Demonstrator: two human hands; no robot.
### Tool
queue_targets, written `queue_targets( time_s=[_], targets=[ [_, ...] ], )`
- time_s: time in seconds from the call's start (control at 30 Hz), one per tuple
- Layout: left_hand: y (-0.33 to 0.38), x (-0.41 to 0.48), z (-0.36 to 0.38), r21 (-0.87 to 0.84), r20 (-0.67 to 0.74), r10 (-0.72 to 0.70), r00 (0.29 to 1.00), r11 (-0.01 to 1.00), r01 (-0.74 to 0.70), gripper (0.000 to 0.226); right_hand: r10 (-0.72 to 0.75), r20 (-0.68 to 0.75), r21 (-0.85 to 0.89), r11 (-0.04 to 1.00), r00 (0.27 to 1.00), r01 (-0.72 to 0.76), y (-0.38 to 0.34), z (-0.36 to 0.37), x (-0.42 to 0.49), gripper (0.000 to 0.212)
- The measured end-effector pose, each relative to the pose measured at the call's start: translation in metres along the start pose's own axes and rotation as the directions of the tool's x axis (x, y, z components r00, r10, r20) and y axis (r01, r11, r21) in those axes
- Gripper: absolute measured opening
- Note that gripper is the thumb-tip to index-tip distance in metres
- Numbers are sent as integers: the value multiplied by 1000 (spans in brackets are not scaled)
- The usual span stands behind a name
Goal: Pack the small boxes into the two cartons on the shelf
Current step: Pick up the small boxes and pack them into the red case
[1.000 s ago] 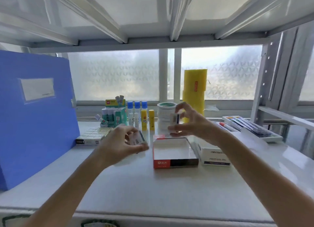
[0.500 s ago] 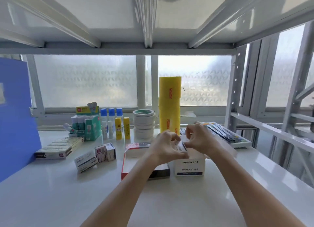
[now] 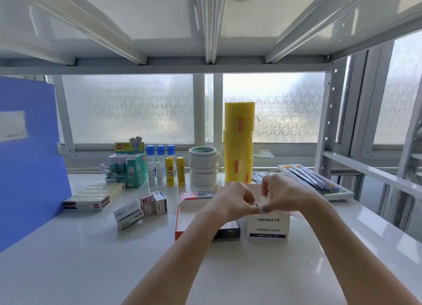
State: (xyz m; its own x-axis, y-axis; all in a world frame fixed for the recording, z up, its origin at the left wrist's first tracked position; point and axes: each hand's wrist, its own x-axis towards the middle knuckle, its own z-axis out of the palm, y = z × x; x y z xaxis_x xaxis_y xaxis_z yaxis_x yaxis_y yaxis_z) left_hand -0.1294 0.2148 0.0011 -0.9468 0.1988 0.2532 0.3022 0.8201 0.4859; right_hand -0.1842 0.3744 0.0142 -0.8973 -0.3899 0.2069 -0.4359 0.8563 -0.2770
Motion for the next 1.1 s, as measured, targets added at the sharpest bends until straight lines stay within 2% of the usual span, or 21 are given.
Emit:
queue_targets(
  time_s=[0.07, 0.17, 0.23, 0.33, 0.43, 0.57, 0.63, 0.7, 0.73, 0.8, 0.83, 0.87, 0.9, 0.93, 0.97, 1.03, 1.1],
  targets=[
    [1, 1, 0, 7, 48, -19, 999, 1000, 19, 38, -10, 54, -42, 999, 999, 12, -1, -1, -1, 33],
    [-1, 1, 1, -22, 72, -38, 997, 999, 39, 36, -25, -129, -26, 999, 991, 22, -5, -2, -1, 26],
    [-2, 2, 3, -16, 64, -38, 997, 999, 39, 34, -23, -214, -14, 1000, 977, 20, -9, 0, -1, 31],
    [3, -3, 2, 76, 49, -35, 998, 997, 32, 35, -20, -140, -144, 990, 990, -1, -15, 5, -2, 30],
    [6, -9, -2, 31, -60, 35, 998, 999, -34, 30, -10, -64, -164, 986, 998, -1, -16, 6, -3, 28],
    [-2, -31, -38, -9, -257, 9, 966, 1000, -12, 32, -49, -55, -148, 988, 997, 41, -13, 9, -4, 37],
    [-20, -54, -71, 38, -300, -49, 953, 997, 63, 41, -32, -16, -164, 986, 999, 29, -15, 12, -3, 33],
    [-52, -80, -105, 98, -291, -161, 943, 976, 197, 53, -3, -4, -177, 984, 1000, 3, -19, 11, -5, 29],
    [-71, -94, -119, 114, -273, -231, 934, 956, 269, 60, 11, -38, -171, 985, 999, -17, -25, 9, -8, 26],
    [-106, -119, -136, 125, -218, -371, 902, 907, 403, 77, -50, -234, -161, 987, 971, 12, -49, 6, -11, 18],
    [-119, -128, -137, 125, -182, -436, 881, 879, 461, 85, -134, -322, -138, 986, 937, 93, -68, 8, -12, 12],
    [-132, -134, -135, 119, -156, -480, 863, 859, 499, 89, -234, -347, -86, 972, 908, 218, -93, 10, -12, 9],
    [-142, -139, -130, 100, -149, -504, 851, 848, 520, 88, -326, -290, 2, 940, 900, 341, -119, 15, -11, 11],
    [-150, -141, -123, 66, -163, -507, 846, 850, 523, 82, -399, -171, 107, 902, 901, 419, -145, 23, -7, 21],
    [-156, -143, -117, 30, -195, -485, 853, 866, 499, 72, -435, -14, 196, 882, 900, 429, -168, 34, -1, 39],
    [-165, -145, -107, -3, -278, -399, 874, 910, 415, 50, -389, 237, 233, 913, 890, 336, -201, 56, 21, 81],
    [-170, -147, -102, 31, -347, -302, 888, 943, 332, 40, -325, 325, 192, 942, 888, 275, -216, 71, 42, 101]
  ],
)
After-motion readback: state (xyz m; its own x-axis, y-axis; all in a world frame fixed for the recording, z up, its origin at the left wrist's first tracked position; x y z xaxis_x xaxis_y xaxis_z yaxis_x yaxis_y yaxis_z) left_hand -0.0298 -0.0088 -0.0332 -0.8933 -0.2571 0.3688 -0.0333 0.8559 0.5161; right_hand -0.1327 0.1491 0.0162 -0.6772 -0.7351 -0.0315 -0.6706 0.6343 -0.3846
